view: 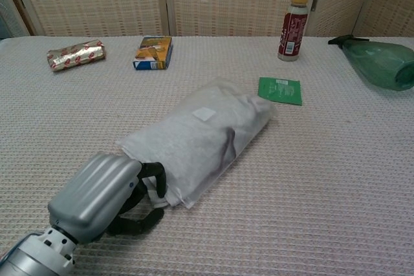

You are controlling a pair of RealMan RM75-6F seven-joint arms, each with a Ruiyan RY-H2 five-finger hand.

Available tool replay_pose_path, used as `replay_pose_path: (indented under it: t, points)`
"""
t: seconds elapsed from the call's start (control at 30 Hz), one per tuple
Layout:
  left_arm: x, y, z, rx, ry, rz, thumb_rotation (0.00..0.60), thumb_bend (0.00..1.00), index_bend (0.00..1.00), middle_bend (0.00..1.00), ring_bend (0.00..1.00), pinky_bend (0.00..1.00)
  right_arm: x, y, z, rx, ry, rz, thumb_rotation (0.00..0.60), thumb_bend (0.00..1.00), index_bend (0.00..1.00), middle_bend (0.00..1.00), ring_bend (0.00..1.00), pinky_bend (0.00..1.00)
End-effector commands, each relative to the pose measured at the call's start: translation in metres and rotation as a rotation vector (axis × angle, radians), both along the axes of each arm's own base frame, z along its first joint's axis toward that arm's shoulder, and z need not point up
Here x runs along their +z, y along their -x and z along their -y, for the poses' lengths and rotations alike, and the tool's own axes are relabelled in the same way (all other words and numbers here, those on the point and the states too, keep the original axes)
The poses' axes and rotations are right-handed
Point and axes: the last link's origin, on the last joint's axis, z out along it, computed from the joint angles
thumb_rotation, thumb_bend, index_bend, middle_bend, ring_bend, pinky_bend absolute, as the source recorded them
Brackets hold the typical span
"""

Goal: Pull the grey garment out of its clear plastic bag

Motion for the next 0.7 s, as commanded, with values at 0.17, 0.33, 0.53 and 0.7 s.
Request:
replay_pose_path:
  t: [0.17, 0.33, 0.53, 0.7]
  points:
    - [-0.0024, 0.0010, 0.0001, -0.006, 0.004, 0.005, 0.600, 0.35, 0.61, 1.00, 1.00, 1.00, -0.0007, -0.0006, 0.0002, 0.001, -0.001, 0.001, 0.600, 0.13, 0.00, 0.00, 0.00, 0.00]
    - [-0.0028, 0.0018, -0.0013, -0.009, 0.001, 0.003, 0.600, 0.40, 0.62, 1.00, 1.00, 1.00, -0.0017, -0.0007, 0.0005, 0.000, -0.006, -0.002, 0.600, 0.13, 0.00, 0.00, 0.00, 0.00]
    - [0.0011, 0.0002, 0.0004, -0.023, 0.002, 0.027, 0.600, 0.46, 0.65, 1.00, 1.00, 1.00, -0.0030, -0.0014, 0.0002, 0.002, -0.011, -0.003, 0.600, 0.13, 0.00, 0.00, 0.00, 0.00]
    - [0.0047, 0.0007, 0.0008, -0.027, -0.004, 0.032, 0.600, 0.57, 0.68, 1.00, 1.00, 1.00, -0.0043, -0.0022, -0.0006, 0.006, -0.015, -0.008, 0.600, 0.13, 0.00, 0.00, 0.00, 0.00]
